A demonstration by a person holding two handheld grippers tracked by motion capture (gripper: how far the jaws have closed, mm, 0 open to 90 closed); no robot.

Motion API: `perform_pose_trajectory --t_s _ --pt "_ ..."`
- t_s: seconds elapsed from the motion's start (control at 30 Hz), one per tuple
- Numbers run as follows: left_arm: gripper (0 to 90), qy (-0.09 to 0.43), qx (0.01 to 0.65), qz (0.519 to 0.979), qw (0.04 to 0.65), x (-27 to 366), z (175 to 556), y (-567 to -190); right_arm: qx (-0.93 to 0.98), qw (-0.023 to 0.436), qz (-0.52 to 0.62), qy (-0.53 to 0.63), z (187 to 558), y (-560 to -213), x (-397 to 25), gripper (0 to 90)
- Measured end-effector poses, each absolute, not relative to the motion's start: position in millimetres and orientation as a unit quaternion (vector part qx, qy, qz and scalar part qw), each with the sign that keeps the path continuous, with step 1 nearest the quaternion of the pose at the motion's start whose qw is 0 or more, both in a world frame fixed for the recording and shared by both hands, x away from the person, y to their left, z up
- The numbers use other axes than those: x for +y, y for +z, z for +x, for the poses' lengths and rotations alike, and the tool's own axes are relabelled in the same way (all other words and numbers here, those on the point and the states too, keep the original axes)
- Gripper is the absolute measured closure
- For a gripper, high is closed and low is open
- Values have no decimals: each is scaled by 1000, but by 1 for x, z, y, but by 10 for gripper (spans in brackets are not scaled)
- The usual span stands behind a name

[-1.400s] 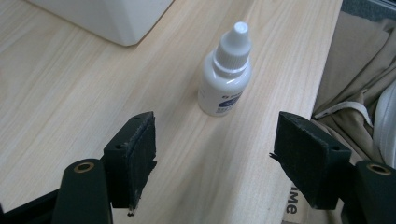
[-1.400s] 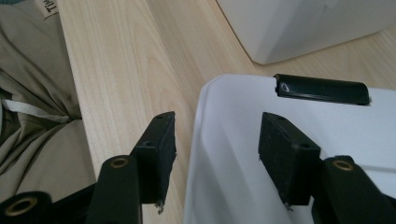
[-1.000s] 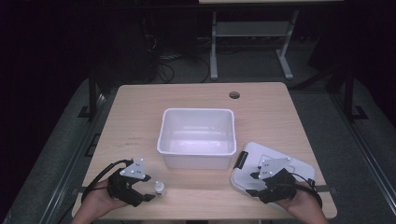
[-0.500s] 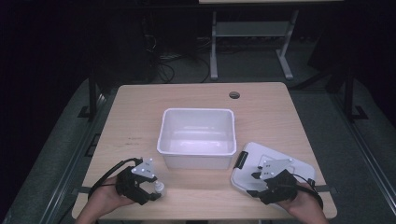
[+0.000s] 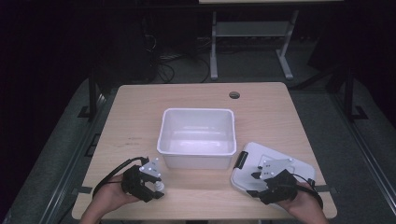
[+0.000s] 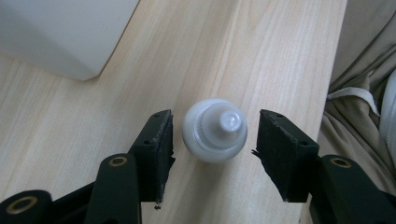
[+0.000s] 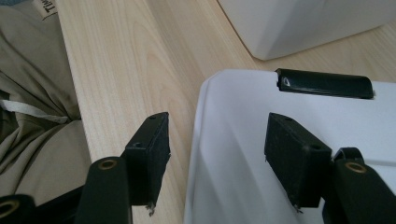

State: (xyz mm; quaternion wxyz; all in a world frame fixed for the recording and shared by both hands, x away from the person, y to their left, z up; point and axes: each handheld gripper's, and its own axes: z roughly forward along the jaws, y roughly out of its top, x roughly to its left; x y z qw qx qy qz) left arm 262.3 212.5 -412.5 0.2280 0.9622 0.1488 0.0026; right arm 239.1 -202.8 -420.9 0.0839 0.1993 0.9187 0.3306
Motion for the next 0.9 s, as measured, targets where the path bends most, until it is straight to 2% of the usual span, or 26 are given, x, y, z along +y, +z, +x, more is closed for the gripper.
perform_pose_trajectory --t_s 0.6,0.9 --pt "581 -3 134 969 209 202 267 -414 918 81 199 334 241 -421 -204 400" --pt "596 0 128 972 199 201 265 -410 918 79 198 333 241 -422 -203 400"
